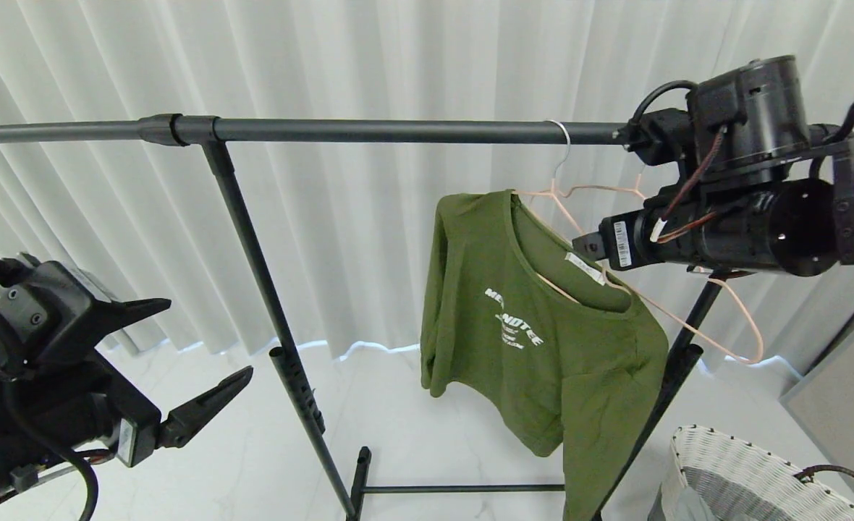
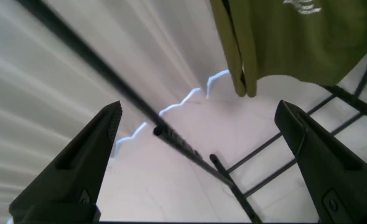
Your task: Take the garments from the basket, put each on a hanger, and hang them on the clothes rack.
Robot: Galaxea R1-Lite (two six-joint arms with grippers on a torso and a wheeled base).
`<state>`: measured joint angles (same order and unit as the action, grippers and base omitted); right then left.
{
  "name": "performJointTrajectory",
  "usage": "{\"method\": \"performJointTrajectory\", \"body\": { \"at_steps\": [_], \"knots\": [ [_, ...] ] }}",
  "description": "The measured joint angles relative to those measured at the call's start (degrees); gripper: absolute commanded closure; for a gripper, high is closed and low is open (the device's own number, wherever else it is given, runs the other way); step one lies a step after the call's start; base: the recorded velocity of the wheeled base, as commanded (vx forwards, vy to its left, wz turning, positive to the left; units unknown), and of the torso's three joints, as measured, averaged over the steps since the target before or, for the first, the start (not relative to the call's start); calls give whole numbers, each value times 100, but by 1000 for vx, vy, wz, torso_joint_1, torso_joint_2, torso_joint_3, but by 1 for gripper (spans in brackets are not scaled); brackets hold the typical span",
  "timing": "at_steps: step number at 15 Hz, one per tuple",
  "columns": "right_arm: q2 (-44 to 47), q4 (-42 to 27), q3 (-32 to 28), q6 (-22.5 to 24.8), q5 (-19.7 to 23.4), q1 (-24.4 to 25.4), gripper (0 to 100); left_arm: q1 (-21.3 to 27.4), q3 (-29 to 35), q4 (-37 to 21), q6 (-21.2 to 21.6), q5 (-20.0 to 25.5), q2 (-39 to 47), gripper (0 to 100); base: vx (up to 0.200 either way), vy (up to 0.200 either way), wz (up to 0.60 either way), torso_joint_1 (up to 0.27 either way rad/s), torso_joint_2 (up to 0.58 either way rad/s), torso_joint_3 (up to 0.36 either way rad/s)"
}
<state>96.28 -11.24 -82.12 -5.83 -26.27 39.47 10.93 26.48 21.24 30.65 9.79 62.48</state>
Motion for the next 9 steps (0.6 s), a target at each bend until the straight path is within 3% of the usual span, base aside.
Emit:
{"method": "performJointTrajectory", "body": {
  "at_steps": [2,4,9],
  "knots": [
    [-441,-9,274,4,-16,52,0,-385,-38,0,2,-7,-18,0,0,0,0,0,0,0],
    [-894,-17,767,85,-39,-28,0,-617,-63,0,2,-5,-40,0,-200,0,0,7,0,-2],
    [-1872,7,1952,1025,-55,-1067,0,-777,-110,-2,2,-2,-82,0,-200,0,0,-1,1,1]
  ]
}}
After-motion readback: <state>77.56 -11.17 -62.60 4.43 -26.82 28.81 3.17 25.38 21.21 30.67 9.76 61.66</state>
